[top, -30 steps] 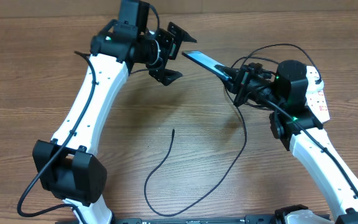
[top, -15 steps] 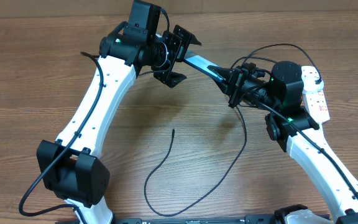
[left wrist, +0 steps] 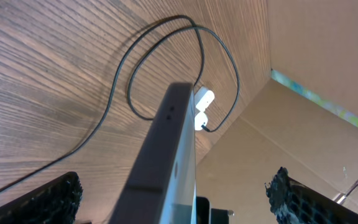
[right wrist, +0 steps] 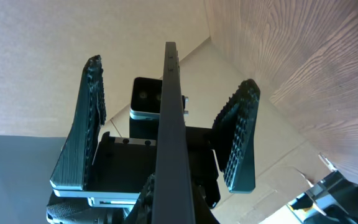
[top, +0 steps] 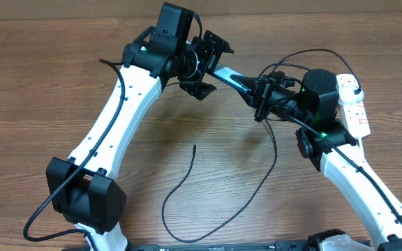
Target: Plug charger to phone and switch on socket
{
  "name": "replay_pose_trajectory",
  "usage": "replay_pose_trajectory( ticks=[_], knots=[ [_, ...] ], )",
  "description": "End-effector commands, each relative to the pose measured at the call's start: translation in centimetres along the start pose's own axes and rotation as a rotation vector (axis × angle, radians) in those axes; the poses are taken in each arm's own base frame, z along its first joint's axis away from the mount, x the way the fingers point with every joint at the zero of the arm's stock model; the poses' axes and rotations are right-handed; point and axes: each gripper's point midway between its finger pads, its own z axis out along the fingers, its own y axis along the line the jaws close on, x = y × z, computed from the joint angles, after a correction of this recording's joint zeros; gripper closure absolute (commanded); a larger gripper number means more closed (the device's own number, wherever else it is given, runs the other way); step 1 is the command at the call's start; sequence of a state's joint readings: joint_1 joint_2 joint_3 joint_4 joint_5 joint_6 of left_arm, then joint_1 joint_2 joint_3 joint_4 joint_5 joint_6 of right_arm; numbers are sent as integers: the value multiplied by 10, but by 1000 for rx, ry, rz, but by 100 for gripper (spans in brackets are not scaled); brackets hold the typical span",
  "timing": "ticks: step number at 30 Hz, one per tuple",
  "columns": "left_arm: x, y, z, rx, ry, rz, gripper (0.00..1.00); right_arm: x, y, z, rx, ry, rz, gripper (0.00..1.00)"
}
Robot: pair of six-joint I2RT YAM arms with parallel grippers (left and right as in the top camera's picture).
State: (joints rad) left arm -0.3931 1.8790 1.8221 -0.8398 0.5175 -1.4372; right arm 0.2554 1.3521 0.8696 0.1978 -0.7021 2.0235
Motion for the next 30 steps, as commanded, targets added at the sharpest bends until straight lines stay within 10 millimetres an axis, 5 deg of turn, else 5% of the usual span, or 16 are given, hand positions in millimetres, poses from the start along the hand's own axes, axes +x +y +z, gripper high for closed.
replay_pose_trajectory(
  ticks=[1, 18, 30],
  knots=[
    [1, -10, -9, 27, -27, 47, 4, 10, 11, 0, -22, 26, 105, 96],
    [4, -9, -7, 19, -29, 53, 14, 15, 8, 2, -11, 38, 102, 96],
    [4, -9, -7, 19, -30, 53, 41, 15, 8, 2, -12, 38, 102, 96]
  ],
)
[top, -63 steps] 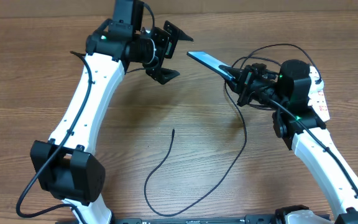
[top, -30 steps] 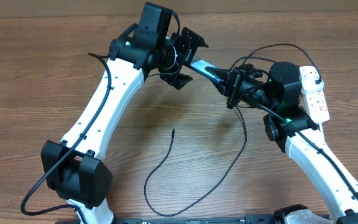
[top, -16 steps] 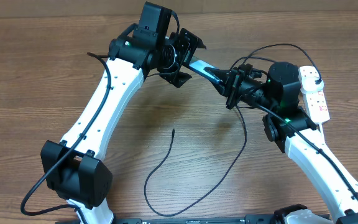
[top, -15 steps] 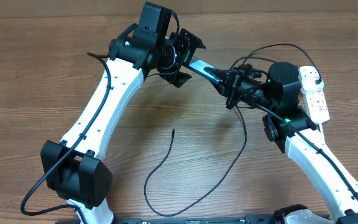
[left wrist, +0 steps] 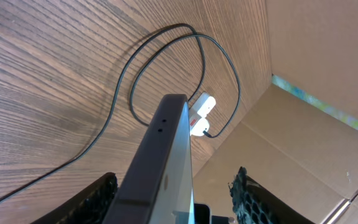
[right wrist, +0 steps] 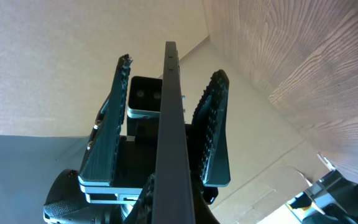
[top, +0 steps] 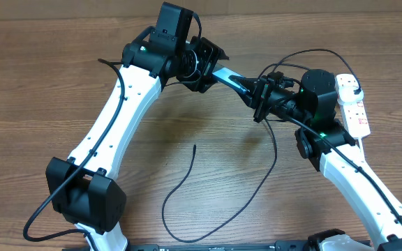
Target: Plug charger to phone and switch on socket
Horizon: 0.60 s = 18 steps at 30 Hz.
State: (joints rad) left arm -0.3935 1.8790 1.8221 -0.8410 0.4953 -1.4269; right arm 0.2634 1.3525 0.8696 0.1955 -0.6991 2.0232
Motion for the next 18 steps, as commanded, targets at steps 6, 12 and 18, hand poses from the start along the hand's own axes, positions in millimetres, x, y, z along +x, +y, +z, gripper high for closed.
replay_pose_trajectory(
  ticks=[6, 12, 18],
  knots=[
    [7, -9, -7, 23, -12, 61, 46, 14, 10, 1, -18, 37, 101, 96],
    [5, -9, -7, 19, -23, 63, 49, 18, 16, 1, -37, 52, 79, 96],
    [0, -8, -7, 13, -55, 64, 51, 18, 16, 1, -37, 52, 79, 96]
  ],
)
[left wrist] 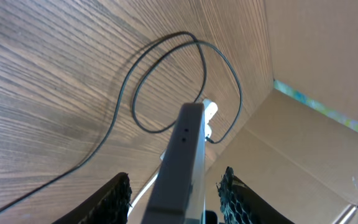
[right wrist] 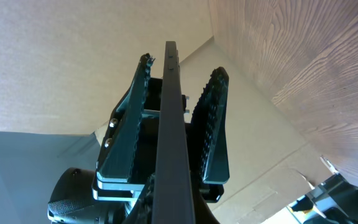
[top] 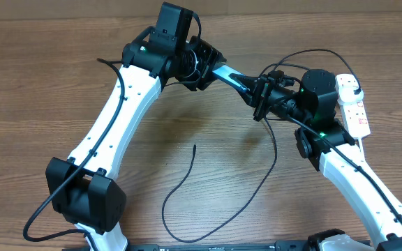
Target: Plug charger to phone and switch on socket
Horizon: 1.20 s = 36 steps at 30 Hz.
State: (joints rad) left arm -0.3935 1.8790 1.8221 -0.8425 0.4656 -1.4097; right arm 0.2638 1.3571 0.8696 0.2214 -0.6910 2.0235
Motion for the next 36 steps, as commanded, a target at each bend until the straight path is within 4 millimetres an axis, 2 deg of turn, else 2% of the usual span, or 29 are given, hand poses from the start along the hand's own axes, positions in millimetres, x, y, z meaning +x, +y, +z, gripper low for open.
replay_pose_trajectory(
  ticks=[1, 12, 20, 25, 36],
  knots=[
    [5, -9, -7, 20, -27, 48, 50, 18, 12, 0, -20, 50, 93, 96],
    [5, -10, -5, 19, -52, 51, 45, 22, 8, 4, -14, 54, 91, 96],
    [9, -10, -3, 18, -45, 12, 46, 22, 8, 4, -13, 55, 91, 96],
    [10, -10, -3, 17, -44, 14, 51, 22, 8, 4, -13, 55, 90, 96],
    [10, -10, -3, 17, -44, 14, 73, 22, 8, 4, -14, 55, 80, 96]
  ],
)
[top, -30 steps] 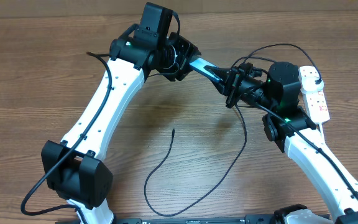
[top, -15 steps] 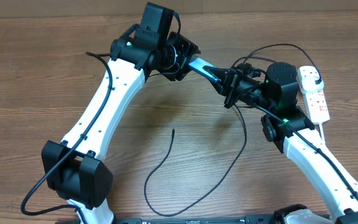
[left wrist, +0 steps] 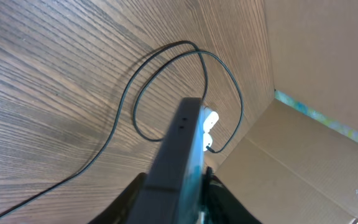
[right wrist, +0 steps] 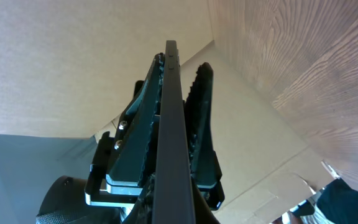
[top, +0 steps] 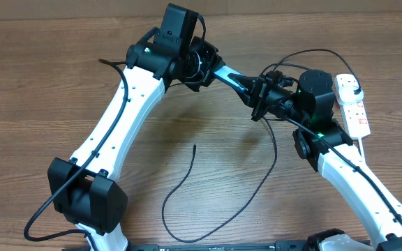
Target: Plug charger to phone and switch on socket
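The dark phone [top: 232,77] hangs edge-on above the table between both arms. My left gripper [top: 206,67] is shut on its far end; in the left wrist view the phone [left wrist: 179,146] fills the gap between the fingers. My right gripper [top: 258,96] is shut on the near end. The right wrist view shows the phone [right wrist: 169,118] with the left fingers [right wrist: 138,143] pressed on both faces. The black charger cable [top: 269,167] loops across the table with its free end [top: 194,146] lying loose. The white socket strip [top: 351,104] lies at the right.
A cardboard wall [left wrist: 328,68] runs along the table's far edge. The cable [left wrist: 166,81] forms a loop beside the socket strip [left wrist: 209,118]. A plug [top: 349,81] sits in the strip's far end.
My left gripper's fingers stood a little apart either side of the phone and now press on it. The right gripper and phone have hardly moved.
My right gripper held the phone in the air with the left gripper wide open around its far end. The left fingers were narrower at each later moment and are now shut on the phone. The cable and socket strip have stayed in place.
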{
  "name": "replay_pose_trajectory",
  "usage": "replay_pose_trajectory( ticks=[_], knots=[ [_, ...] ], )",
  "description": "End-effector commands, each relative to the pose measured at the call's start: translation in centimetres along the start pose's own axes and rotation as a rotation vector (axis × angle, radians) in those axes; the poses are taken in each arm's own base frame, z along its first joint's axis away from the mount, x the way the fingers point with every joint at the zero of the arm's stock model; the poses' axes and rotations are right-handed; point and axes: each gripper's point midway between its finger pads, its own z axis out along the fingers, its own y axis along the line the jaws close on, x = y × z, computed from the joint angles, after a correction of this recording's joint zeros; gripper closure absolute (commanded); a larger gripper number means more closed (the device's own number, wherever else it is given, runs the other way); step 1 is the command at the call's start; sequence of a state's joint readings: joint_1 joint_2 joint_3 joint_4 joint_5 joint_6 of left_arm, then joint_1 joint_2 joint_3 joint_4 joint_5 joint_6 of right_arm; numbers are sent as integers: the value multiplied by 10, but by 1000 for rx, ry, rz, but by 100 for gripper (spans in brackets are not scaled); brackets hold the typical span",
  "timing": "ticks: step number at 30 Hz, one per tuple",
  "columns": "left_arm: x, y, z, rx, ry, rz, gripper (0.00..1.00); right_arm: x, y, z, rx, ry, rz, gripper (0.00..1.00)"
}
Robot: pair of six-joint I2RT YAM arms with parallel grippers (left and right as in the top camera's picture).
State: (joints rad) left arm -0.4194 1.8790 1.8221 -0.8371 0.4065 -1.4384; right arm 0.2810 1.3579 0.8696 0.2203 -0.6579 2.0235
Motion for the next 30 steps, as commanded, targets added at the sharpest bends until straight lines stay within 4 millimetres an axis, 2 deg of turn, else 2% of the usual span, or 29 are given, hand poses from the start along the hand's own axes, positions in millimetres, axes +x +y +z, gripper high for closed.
replay_pose_trajectory(
  ticks=[1, 7, 10, 23, 26, 30],
  knots=[
    [8, -10, -8, 27, -2, 22, 74, 22, 9, 0, -8, 71, 81, 96],
    [8, -10, -8, 27, -2, 22, 84, 22, 10, 0, -8, 70, 81, 96],
    [8, -10, -8, 27, -2, 22, 96, 22, 10, 0, -8, 70, 81, 96],
    [8, -10, -8, 27, -1, 25, 96, 22, 10, 0, -8, 70, 81, 96],
    [9, -10, -8, 27, 0, 25, 96, 22, 10, 0, -9, 70, 77, 88],
    [9, -10, -8, 27, 3, 25, 96, 23, 12, 0, -17, 75, 40, 56]
  ],
)
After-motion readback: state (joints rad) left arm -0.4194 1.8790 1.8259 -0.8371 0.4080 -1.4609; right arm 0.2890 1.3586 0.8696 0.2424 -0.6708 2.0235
